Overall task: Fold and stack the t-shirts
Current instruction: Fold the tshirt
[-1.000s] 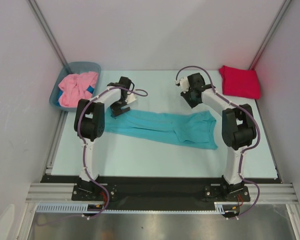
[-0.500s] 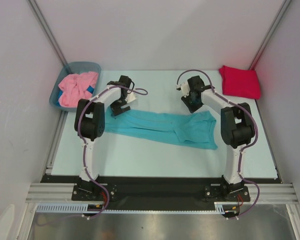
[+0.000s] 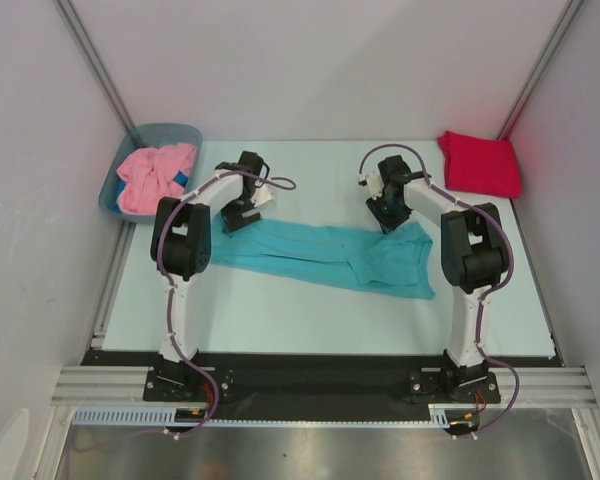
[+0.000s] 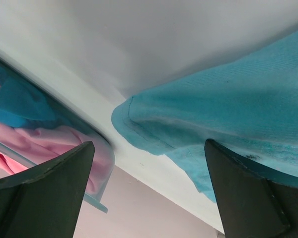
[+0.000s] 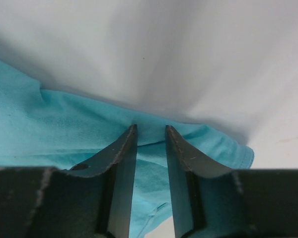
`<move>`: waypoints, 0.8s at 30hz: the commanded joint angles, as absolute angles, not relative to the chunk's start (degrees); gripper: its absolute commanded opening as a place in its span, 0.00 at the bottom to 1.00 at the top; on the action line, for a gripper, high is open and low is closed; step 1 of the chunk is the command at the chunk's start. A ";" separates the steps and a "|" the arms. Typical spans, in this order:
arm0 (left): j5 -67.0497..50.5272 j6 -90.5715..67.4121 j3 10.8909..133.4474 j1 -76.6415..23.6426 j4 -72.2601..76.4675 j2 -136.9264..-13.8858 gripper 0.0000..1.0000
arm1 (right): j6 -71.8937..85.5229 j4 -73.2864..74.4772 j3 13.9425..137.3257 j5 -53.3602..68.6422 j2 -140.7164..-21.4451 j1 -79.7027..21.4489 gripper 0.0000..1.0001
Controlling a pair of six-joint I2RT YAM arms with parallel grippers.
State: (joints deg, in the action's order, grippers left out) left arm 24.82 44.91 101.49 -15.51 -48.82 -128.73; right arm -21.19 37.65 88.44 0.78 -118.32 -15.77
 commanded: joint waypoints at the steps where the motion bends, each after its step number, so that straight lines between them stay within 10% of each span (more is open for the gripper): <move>1: 24.00 43.51 104.24 -15.21 -49.13 -128.94 0.99 | -19.95 39.72 88.16 1.32 -118.91 -14.86 0.36; 12: 24.69 42.80 99.68 -14.59 -48.26 -127.79 1.00 | -19.95 35.42 87.80 -3.16 -120.67 -10.81 0.61; 24: 26.19 42.54 91.24 -12.83 -44.83 -126.56 1.00 | -19.95 32.08 88.16 -5.62 -119.36 -8.00 0.61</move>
State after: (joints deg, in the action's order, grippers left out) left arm 26.68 44.42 95.20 -14.90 -43.57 -125.82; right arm -19.09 34.17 88.12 -0.21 -119.02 -9.50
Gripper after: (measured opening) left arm 0.995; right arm 0.613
